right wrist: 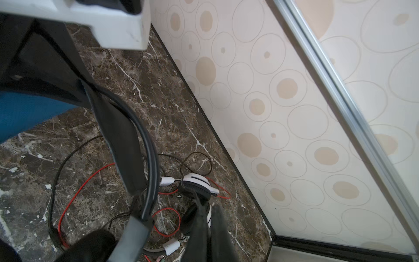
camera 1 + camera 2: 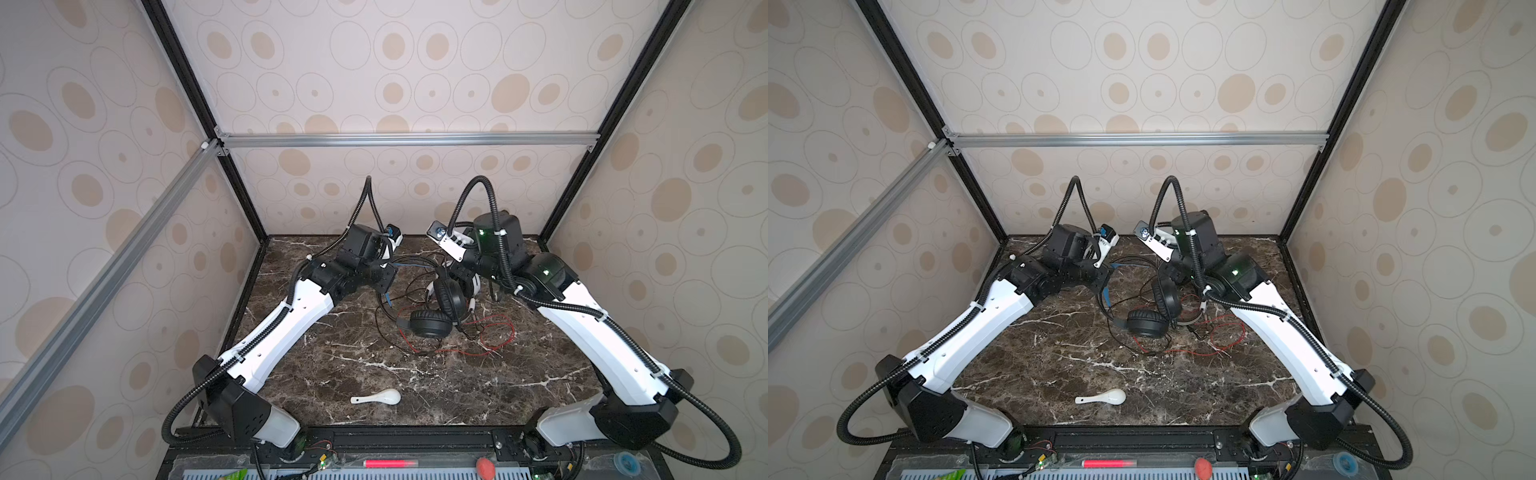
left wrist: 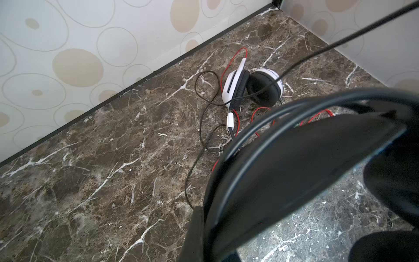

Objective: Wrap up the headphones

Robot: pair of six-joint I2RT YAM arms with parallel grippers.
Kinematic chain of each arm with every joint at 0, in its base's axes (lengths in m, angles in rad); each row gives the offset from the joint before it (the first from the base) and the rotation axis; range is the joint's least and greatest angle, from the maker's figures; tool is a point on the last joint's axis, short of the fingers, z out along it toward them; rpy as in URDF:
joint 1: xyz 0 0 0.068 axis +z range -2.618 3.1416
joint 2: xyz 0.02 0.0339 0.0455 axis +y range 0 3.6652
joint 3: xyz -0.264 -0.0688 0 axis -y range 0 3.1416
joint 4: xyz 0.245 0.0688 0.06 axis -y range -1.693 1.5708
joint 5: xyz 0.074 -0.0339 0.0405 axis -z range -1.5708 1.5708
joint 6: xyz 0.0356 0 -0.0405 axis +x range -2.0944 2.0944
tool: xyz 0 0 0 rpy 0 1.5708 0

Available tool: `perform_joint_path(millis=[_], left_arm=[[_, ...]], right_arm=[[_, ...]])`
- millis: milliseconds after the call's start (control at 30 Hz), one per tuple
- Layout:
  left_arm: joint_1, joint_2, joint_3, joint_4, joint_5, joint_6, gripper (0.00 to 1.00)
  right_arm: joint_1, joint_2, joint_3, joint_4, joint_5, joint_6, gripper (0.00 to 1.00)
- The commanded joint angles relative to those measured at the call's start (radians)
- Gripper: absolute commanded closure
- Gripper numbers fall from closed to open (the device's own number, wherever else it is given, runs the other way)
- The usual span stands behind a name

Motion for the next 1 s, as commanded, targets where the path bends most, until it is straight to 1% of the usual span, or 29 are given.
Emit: perform_joint_path(millis=[0, 100, 233, 400, 533, 667, 733, 833, 867, 967], left_arm=[[-0.009, -0.013, 0.030, 0.017, 0.074, 0.045, 1.00], [-0.008, -0.016, 0.023, 0.026, 0.096, 0.044, 1.00], [-0.009, -0.033, -0.010, 0.063, 0.095, 0.027, 1.00], [-0.009, -0.034, -0.019, 0.074, 0.104, 0.016, 1.00], [-0.009, -0.038, -0.007, 0.065, 0.076, 0.020, 1.00], [-0.010, -0.029, 0.015, 0.048, 0.040, 0.017, 1.00], [-0.009, -0.025, 0.028, 0.033, 0.010, 0.011, 1.00], [-0.009, -0.034, 0.036, 0.036, 0.012, -0.007, 1.00], [-0.009, -0.038, 0.042, 0.034, 0.016, -0.014, 1.00], [-0.010, -0.048, 0.052, 0.026, 0.046, -0.036, 1.00]], right_arm=[[0.005, 0.034, 0.030, -0.032, 0.034, 0.020, 0.99], [0.005, 0.073, 0.040, -0.024, 0.044, 0.043, 0.95], [0.004, 0.126, 0.072, -0.023, 0.060, 0.077, 0.89], [-0.003, 0.162, 0.073, -0.003, 0.067, 0.089, 0.80], [-0.039, 0.167, 0.062, 0.017, 0.026, 0.117, 0.72], [-0.073, 0.172, 0.052, 0.040, 0.000, 0.138, 0.72], [-0.103, 0.166, 0.049, 0.053, -0.039, 0.169, 0.72], [-0.125, 0.154, 0.022, 0.084, -0.076, 0.190, 0.69], [-0.131, 0.152, 0.016, 0.091, -0.086, 0.198, 0.67], [-0.157, 0.137, -0.008, 0.122, -0.128, 0.240, 0.54]])
